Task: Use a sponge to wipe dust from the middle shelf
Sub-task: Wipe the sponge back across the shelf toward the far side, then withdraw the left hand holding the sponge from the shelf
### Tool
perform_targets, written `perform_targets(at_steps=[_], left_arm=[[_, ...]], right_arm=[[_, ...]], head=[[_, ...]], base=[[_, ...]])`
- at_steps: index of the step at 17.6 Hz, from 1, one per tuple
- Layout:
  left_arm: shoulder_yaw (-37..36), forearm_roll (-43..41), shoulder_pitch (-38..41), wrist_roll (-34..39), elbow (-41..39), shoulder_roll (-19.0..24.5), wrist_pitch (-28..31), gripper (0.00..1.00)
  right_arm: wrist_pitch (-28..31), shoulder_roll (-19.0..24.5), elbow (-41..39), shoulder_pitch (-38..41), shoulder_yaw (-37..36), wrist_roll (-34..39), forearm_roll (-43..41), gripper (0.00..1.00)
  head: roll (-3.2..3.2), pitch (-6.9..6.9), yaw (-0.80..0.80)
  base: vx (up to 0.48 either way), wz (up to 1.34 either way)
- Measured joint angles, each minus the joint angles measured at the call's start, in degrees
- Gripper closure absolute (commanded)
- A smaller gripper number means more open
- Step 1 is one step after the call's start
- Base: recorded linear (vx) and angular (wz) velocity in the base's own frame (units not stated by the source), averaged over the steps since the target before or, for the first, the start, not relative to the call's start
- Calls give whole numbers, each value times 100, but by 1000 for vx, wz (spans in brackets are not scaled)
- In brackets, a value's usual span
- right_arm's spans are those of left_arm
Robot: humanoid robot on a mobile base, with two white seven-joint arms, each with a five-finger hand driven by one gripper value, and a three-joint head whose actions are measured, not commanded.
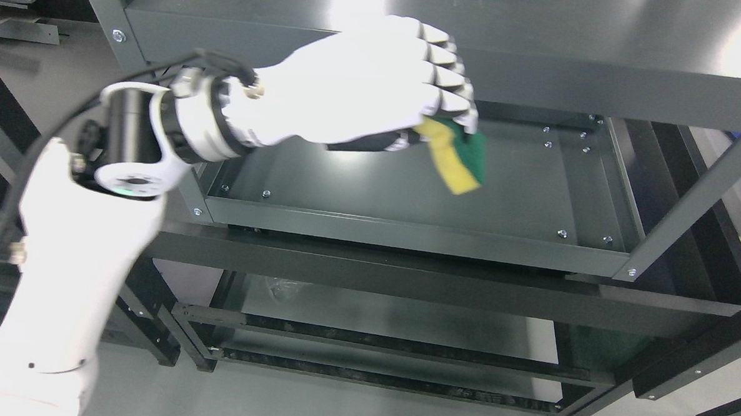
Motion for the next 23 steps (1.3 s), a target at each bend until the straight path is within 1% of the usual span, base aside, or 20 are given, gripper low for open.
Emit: perform_targets(at_steps=[2, 6, 8, 11, 14, 16, 18, 21, 23], left_arm=[[-302, -212, -75, 426, 75, -191, 7, 100], [-911, -472, -148, 951, 216, -503, 193, 100], [-1183, -527, -47, 1182, 290, -612, 291, 100], [-1576, -505, 408, 1468, 396, -745, 473, 100], [-1836, -219, 1134, 1826, 524, -848, 781, 100], [-1817, 90, 1670, 2038, 585, -895, 1094, 100], [-1638, 470, 2161, 2135, 634, -938, 1407, 100], [-1062, 1031, 2870, 2136, 670, -989, 1893, 100], [-599, 1353, 3278, 2007, 633, -1017, 2193, 100]], right_arm=[[4, 0, 0, 0, 0, 0, 0, 0], [0, 0, 0, 0, 0, 0, 0, 0], [-4, 0, 0, 0, 0, 0, 0, 0], [-11, 0, 0, 0, 1, 0, 0, 0], [-15, 0, 0, 0, 2, 0, 0, 0], [-15, 0, 0, 1, 2, 0, 0, 0], [-16, 0, 0, 0, 2, 0, 0, 0], [-16, 0, 0, 0, 2, 0, 0, 0], [-16, 0, 0, -1, 2, 0, 0, 0]], head=[[0, 0, 0], [0, 0, 0], [0, 0, 0], [0, 0, 0], [0, 0, 0], [0, 0, 0], [0, 0, 0], [0, 0, 0], [0, 0, 0]], base=[[0, 0], [0, 0], [0, 0], [0, 0], [0, 0], [0, 0], [0, 0], [0, 0], [0, 0]])
